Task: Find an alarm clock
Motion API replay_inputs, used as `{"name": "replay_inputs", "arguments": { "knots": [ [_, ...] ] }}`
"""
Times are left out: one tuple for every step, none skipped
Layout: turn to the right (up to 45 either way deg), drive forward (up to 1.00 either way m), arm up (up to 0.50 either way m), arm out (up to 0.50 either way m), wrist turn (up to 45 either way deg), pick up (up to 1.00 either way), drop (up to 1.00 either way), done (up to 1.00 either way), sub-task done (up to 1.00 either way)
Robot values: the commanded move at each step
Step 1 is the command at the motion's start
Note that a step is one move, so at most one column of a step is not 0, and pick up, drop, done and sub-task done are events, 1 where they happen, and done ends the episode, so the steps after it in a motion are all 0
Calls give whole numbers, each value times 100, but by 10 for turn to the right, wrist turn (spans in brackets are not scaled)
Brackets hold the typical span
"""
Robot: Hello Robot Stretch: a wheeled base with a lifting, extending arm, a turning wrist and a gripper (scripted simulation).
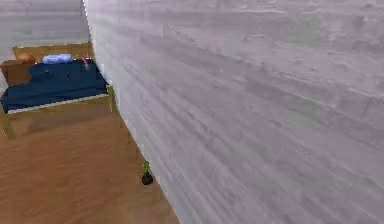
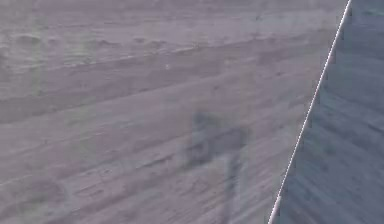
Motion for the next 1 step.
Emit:
{"name": "replay_inputs", "arguments": {
  "knots": [
    [-450, 0, 0, 0, 0, 0, 0, 0, 0]
  ]
}}
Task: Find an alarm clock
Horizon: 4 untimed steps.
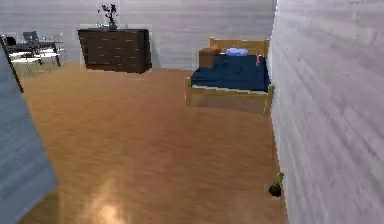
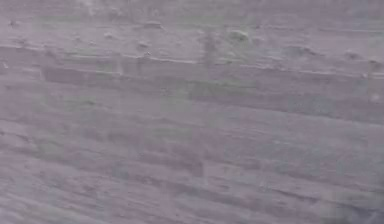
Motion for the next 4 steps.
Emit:
{"name": "replay_inputs", "arguments": {
  "knots": [
    [-450, 0, 0, 0, 0, 0, 0, 0, 0],
    [-270, 0, 0, 0, 0, 0, 0, 0, 0],
    [-30, 0, 0, 0, 0, 0, 0, 0, 0],
    [0, 20, 0, 0, 0, 0, 0, 0, 0]
  ]
}}
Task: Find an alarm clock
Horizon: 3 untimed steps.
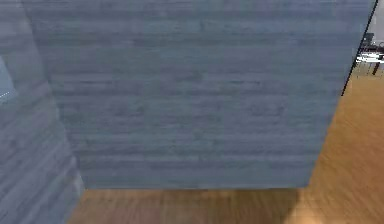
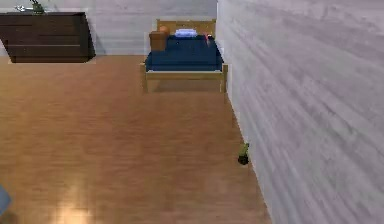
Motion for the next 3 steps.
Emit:
{"name": "replay_inputs", "arguments": {
  "knots": [
    [450, 0, 0, 0, 0, 0, 0, 0, 0],
    [120, 0, 0, 0, 0, 0, 0, 0, 0],
    [0, 100, 0, 0, 0, 0, 0, 0, 0]
  ]
}}
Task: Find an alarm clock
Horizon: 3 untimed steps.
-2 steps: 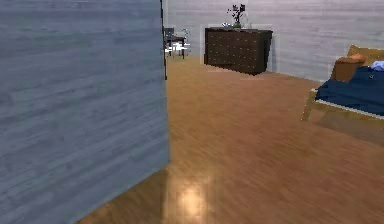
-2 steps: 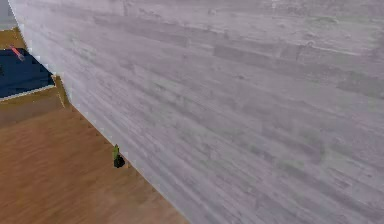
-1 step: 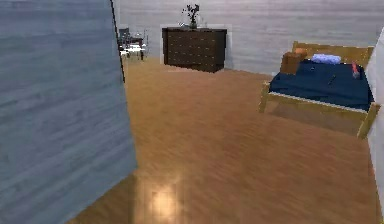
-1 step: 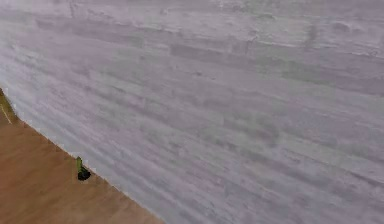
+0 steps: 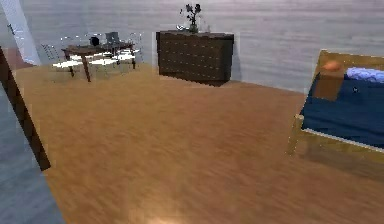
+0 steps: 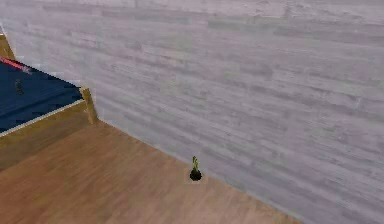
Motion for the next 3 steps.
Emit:
{"name": "replay_inputs", "arguments": {
  "knots": [
    [30, 0, 0, 0, 0, 0, 0, 0, 0],
    [0, 60, 0, 0, 0, 0, 0, 0, 0],
    [-120, 0, 0, 0, 0, 0, 0, 0, 0]
  ]
}}
